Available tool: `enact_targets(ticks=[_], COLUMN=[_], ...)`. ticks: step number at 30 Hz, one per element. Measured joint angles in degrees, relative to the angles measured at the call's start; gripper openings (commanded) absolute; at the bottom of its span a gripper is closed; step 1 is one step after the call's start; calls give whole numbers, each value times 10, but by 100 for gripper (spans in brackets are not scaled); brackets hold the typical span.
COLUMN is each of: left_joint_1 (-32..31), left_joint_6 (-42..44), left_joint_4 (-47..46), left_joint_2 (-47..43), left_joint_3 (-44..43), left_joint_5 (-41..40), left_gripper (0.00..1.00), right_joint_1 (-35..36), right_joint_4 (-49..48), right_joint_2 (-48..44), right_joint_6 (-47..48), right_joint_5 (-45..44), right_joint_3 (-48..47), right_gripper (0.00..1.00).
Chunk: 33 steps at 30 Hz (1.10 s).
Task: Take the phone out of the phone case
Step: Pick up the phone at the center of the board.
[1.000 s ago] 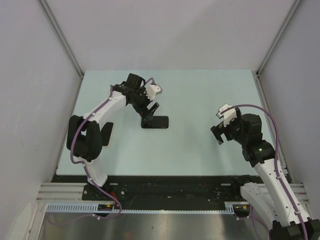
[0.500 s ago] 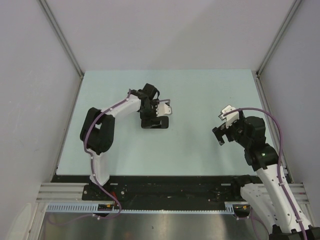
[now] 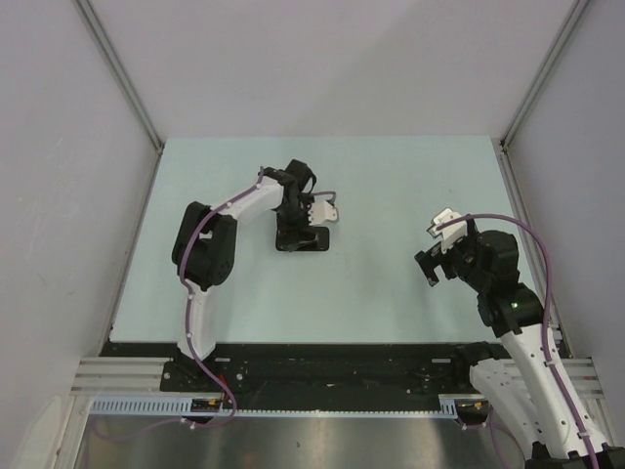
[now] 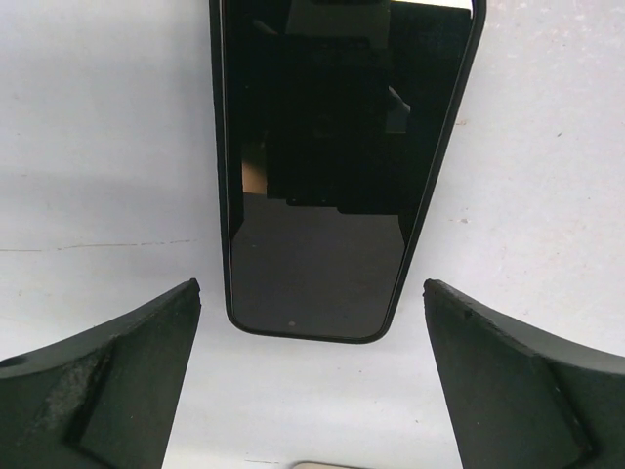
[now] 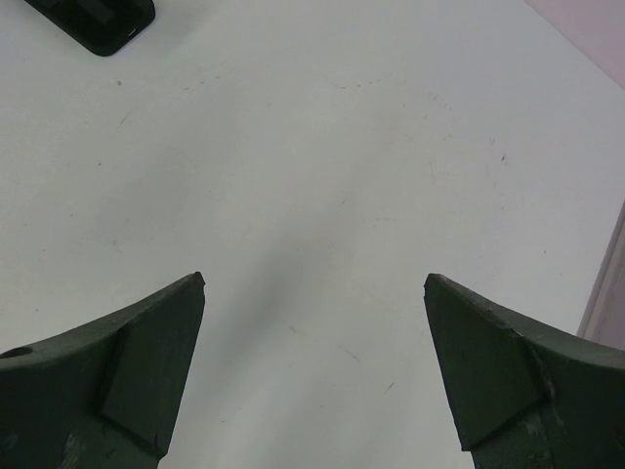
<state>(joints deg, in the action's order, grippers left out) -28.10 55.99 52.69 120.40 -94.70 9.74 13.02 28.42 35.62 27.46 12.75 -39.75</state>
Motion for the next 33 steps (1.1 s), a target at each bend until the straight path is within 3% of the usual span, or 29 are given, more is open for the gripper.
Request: enact_targets(ticks=[20, 22, 26, 29, 33], left_joint_1=[5, 5, 5, 6, 6], left_joint_6=[-5, -7, -10, -16, -18], left_joint_4=[30, 31, 31, 29, 16], left_joint_2=[52, 53, 53, 52, 37], left_joint_3=[-39, -40, -40, -37, -15], left_joint_5=[13, 14, 22, 31, 39], left_gripper=[100, 96, 74, 53, 43], right_joint_1=[0, 0, 0, 0, 0], right_joint_4=[0, 0, -1, -4, -5], right_joint_2=[-9, -10, -10, -11, -11], right_joint_6=[0, 0, 0, 0, 0], right_joint_5=[0, 0, 0, 0, 0], right_joint_3=[5, 5, 5, 5, 7], right_gripper=[100, 100, 100, 100, 100])
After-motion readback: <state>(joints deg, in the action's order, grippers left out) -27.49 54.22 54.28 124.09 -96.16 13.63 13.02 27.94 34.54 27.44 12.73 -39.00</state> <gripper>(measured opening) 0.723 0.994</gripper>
